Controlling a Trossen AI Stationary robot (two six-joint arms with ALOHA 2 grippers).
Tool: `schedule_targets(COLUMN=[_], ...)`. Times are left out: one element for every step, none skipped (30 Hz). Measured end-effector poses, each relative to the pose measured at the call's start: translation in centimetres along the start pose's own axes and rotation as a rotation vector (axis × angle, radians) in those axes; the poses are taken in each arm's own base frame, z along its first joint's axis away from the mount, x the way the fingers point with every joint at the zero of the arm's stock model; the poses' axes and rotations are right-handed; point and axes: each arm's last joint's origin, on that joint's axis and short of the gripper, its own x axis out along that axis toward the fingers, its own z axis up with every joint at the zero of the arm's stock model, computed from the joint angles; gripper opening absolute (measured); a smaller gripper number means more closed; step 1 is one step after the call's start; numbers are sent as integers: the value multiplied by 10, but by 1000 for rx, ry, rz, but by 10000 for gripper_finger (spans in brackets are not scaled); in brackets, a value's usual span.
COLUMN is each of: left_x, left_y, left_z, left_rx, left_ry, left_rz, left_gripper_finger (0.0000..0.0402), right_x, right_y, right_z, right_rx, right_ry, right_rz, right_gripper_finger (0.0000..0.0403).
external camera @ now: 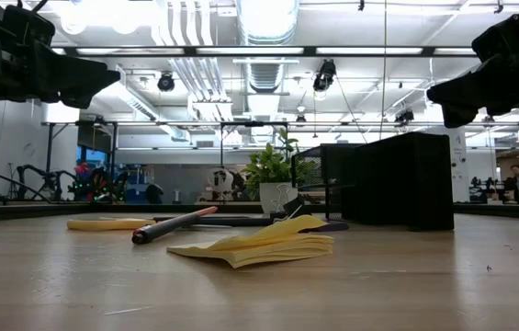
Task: Pick and place office supplies into organizer
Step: Return to Home Position
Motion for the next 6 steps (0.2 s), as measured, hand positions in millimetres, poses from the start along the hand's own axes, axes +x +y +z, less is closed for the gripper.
schedule_targets(left_x=[0, 0, 0, 0, 0, 0], left_y=[0, 0, 0, 0, 0, 0], left_z=[0, 0, 0, 0, 0, 0], left_rx=[0, 0, 0, 0, 0, 0], left_ry=[0, 0, 0, 0, 0, 0], left_rz=[1, 0, 0, 0, 0, 0], left_gripper_finger=[167, 167, 167, 167, 167, 167], right_x=[0, 0, 0, 0, 0, 0], right_y=[0, 0, 0, 0, 0, 0], right_z=[0, 0, 0, 0, 0, 0], right_rx=[3, 1, -4, -5, -4, 0], right_ry=[0, 0, 0, 0, 0, 0], right_rz=[0, 0, 0, 0, 0, 0], right_gripper_finger=[38, 38, 38, 38, 38, 38])
